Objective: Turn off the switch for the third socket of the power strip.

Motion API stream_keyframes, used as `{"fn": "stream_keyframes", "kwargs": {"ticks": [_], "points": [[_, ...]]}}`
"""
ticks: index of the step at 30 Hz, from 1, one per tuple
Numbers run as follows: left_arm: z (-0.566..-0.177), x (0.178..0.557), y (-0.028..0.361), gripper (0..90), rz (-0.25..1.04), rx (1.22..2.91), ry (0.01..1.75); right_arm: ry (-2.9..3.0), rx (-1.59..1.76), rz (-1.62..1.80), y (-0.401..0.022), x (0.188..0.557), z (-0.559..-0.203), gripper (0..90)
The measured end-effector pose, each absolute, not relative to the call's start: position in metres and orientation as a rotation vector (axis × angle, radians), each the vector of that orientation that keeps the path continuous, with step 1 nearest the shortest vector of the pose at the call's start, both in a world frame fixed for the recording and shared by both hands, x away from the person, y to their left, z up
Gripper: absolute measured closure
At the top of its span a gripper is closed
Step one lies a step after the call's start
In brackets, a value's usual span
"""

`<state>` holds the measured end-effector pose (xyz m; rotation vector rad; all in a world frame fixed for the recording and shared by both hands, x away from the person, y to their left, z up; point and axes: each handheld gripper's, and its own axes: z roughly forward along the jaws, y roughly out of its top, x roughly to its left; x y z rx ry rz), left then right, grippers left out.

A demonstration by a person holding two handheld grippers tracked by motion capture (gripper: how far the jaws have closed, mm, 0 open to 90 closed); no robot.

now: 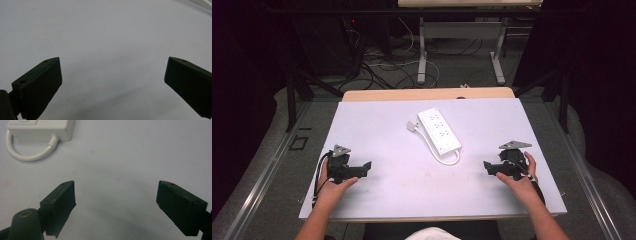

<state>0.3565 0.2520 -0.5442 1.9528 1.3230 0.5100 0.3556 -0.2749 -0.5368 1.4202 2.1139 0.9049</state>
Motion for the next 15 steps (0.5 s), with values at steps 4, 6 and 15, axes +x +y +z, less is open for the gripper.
{"fn": "stream_keyframes", "kwargs": {"ticks": [4, 6, 15], "points": [[-0.545, 0.357, 0.251, 1.1, 0.507, 1.949, 1.326, 2.137, 1.403, 0.902, -0.271, 0.358, -0.536, 17.6], [-0.545, 0.357, 0.251, 1.1, 0.507, 1.947, 1.326, 2.144, 1.4, 0.906, -0.269, 0.359, -0.535, 19.3], [-0.545, 0.357, 0.25, 1.1, 0.508, 1.962, 1.32, 2.191, 1.375, 0.912, -0.264, 0.362, -0.531, 20.6]]}}
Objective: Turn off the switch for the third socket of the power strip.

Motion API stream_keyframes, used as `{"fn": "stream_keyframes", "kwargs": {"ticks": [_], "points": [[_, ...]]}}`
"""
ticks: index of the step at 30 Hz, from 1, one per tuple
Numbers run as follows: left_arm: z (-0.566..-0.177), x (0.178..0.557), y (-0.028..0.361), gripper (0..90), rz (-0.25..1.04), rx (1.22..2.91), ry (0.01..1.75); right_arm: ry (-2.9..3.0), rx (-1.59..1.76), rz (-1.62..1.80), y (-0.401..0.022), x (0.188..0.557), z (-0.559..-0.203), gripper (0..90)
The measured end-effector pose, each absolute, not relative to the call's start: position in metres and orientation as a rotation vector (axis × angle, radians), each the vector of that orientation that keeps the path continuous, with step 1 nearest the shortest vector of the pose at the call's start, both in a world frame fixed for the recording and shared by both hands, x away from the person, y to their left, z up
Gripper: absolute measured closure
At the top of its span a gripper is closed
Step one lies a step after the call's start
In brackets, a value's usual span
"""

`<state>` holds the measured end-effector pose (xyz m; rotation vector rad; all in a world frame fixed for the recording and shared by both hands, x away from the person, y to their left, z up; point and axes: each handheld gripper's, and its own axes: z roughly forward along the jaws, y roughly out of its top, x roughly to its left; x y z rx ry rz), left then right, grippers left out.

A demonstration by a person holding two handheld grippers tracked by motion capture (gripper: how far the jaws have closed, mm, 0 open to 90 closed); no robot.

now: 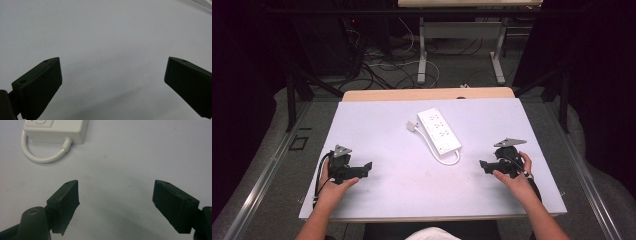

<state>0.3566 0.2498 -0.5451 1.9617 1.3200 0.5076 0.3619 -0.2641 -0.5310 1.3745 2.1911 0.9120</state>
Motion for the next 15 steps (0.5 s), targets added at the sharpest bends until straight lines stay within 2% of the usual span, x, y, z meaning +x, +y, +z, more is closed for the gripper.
{"fn": "stream_keyframes", "kwargs": {"ticks": [15], "points": [[-0.545, 0.356, 0.25, 1.2, 0.506, 1.951, 1.327, 2.296, 1.38, 0.85, -0.251, 0.372, -0.523, 20.4]]}}
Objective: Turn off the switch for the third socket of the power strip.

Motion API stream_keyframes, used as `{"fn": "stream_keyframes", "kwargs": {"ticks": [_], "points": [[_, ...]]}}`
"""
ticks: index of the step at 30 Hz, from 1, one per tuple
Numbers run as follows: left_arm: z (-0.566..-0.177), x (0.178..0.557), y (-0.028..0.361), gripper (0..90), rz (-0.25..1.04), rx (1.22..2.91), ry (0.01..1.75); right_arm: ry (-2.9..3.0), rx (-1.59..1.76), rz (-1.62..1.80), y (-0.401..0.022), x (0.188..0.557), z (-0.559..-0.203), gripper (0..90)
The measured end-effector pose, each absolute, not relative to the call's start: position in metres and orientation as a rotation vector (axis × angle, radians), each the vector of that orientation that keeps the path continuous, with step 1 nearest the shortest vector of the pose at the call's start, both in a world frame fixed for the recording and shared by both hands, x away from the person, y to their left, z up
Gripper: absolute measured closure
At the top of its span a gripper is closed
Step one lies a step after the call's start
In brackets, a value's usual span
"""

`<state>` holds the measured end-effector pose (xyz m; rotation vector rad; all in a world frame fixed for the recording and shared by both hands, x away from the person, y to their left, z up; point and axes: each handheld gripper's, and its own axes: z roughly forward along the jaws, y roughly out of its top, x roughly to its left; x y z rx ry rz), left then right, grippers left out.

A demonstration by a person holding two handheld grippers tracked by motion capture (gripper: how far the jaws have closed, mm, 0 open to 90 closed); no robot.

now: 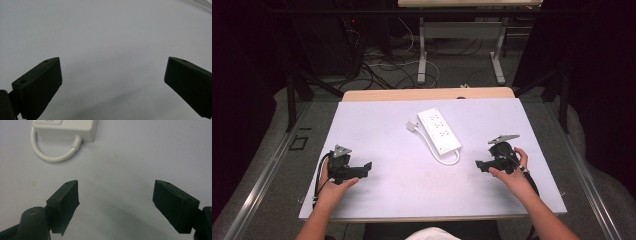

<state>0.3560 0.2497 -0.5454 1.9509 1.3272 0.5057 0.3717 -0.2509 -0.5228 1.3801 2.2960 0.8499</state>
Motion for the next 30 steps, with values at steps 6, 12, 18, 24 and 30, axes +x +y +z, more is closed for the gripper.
{"fn": "stream_keyframes", "kwargs": {"ticks": [6, 12, 18, 24, 30], "points": [[-0.545, 0.356, 0.251, 1.2, 0.497, 1.961, 1.327, 2.345, 1.358, 0.828, -0.242, 0.379, -0.518, 20.1], [-0.545, 0.356, 0.251, 1.2, 0.501, 1.96, 1.326, 2.37, 1.343, 0.805, -0.233, 0.384, -0.513, 20.1], [-0.545, 0.356, 0.25, 1.2, 0.499, 1.958, 1.326, 2.377, 1.329, 0.795, -0.226, 0.391, -0.505, 20.1], [-0.545, 0.356, 0.251, 1.2, 0.504, 1.959, 1.326, 2.405, 1.322, 0.79, -0.221, 0.398, -0.499, 20.1], [-0.545, 0.356, 0.251, 1.3, 0.501, 1.964, 1.326, 2.413, 1.296, 0.772, -0.214, 0.403, -0.491, 19.3]]}}
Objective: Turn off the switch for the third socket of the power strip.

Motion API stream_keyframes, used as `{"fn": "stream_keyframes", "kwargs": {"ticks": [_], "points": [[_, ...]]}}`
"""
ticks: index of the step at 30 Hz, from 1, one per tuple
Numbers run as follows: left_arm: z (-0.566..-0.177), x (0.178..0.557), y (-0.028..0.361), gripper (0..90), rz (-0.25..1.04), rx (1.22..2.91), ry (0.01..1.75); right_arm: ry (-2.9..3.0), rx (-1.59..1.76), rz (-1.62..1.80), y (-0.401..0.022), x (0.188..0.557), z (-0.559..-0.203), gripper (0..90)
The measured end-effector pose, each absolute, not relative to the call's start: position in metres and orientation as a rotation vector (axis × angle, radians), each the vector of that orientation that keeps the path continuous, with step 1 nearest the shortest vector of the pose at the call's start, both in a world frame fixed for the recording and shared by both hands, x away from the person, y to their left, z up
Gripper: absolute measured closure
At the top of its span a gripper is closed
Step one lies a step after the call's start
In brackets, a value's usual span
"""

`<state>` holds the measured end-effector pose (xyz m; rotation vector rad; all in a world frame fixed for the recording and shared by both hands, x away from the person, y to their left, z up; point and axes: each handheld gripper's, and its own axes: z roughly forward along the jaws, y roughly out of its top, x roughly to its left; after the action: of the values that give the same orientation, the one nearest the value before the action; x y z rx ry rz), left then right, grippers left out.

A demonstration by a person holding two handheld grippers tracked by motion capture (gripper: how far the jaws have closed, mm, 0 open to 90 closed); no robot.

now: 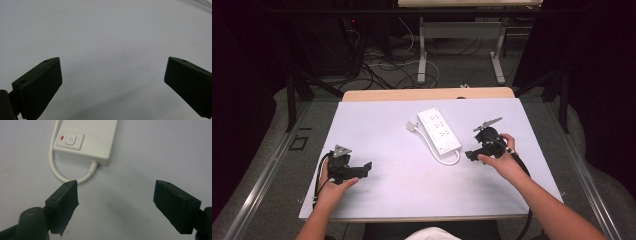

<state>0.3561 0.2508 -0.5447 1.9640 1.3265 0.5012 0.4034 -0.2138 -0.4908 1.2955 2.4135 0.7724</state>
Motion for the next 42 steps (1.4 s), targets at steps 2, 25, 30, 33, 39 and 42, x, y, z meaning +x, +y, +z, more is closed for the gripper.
{"fn": "stream_keyframes", "kwargs": {"ticks": [2, 25, 30, 33, 39, 42], "points": [[-0.545, 0.356, 0.25, 1.3, 0.506, 1.961, 1.325, 2.425, 1.279, 0.772, -0.211, 0.405, -0.489, 19.3], [-0.545, 0.356, 0.25, 1.3, 0.512, 1.957, 1.323, 2.485, 1.207, 0.736, -0.173, 0.431, -0.479, 23.1], [-0.545, 0.356, 0.25, 1.3, 0.512, 1.957, 1.322, 2.483, 1.19, 0.728, -0.168, 0.436, -0.477, 27.1], [-0.545, 0.356, 0.25, 1.3, 0.511, 1.959, 1.32, 2.486, 1.184, 0.721, -0.166, 0.439, -0.476, 28.2], [-0.545, 0.356, 0.25, 1.3, 0.511, 1.962, 1.319, 2.502, 1.17, 0.712, -0.159, 0.445, -0.476, 29.6], [-0.545, 0.356, 0.25, 1.3, 0.511, 1.96, 1.318, 2.494, 1.17, 0.718, -0.156, 0.449, -0.477, 30.7]]}}
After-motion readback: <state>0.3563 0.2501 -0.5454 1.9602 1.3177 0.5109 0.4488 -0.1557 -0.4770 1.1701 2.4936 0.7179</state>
